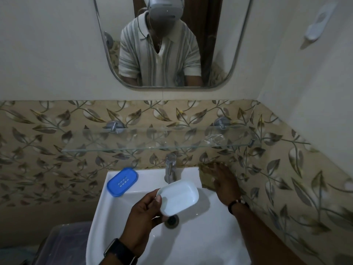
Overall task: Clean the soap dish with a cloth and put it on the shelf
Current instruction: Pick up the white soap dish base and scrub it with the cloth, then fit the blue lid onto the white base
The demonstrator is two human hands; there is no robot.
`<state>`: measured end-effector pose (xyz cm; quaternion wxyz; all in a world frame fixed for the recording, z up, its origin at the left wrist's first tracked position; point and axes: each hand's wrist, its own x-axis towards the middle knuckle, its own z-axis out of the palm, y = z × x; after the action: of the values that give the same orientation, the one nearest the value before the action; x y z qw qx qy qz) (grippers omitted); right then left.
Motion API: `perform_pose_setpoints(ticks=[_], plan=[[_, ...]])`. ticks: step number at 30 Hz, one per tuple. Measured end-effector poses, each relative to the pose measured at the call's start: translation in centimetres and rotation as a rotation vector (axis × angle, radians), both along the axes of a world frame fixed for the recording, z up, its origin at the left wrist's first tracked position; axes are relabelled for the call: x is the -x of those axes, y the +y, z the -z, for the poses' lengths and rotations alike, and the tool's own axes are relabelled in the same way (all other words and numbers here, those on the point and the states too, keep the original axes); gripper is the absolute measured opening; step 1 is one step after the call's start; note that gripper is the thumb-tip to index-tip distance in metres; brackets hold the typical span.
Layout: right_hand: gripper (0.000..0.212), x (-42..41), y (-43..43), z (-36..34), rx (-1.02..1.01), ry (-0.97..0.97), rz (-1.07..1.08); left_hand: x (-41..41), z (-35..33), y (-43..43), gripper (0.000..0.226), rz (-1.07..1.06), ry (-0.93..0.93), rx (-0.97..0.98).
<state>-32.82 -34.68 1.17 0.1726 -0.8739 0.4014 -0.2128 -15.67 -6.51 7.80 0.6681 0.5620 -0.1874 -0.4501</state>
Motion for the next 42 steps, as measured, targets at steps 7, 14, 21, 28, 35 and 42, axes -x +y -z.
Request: perform_pose_setpoints(ticks=[7, 14, 21, 28, 35, 42], plan=[[0.046, -2.5, 5.0, -5.2, 0.285, -0.296, -0.033, 0.3, -0.2, 2.1, 0.041, -0.041, 0.067, 0.038], [0.053, -8.1, 10.1, -7.4, 0.337, -0.261, -0.242, -1.5, -0.1, 7.3, 0.042, -0.169, 0.139, 0.085], [0.052, -15.3, 16.1, -7.8, 0.4, -0.155, -0.442, -3.9, 1.1, 13.0, 0.047, -0.345, 0.173, 0.065], [0.055, -21.9, 19.5, -5.7, 0.269, 0.014, -0.56, -6.0, 2.0, 18.2, 0.047, -0.489, 0.172, 0.034], [0.073, -25.9, 19.4, -1.7, 0.214, 0.273, -0.584, -7.4, 2.5, 20.9, 0.029, -0.582, 0.143, -0.022], [0.071, -25.9, 19.8, 2.3, 0.129, 0.631, -0.548, -8.3, 2.8, 21.0, 0.035, -0.604, 0.158, -0.029]])
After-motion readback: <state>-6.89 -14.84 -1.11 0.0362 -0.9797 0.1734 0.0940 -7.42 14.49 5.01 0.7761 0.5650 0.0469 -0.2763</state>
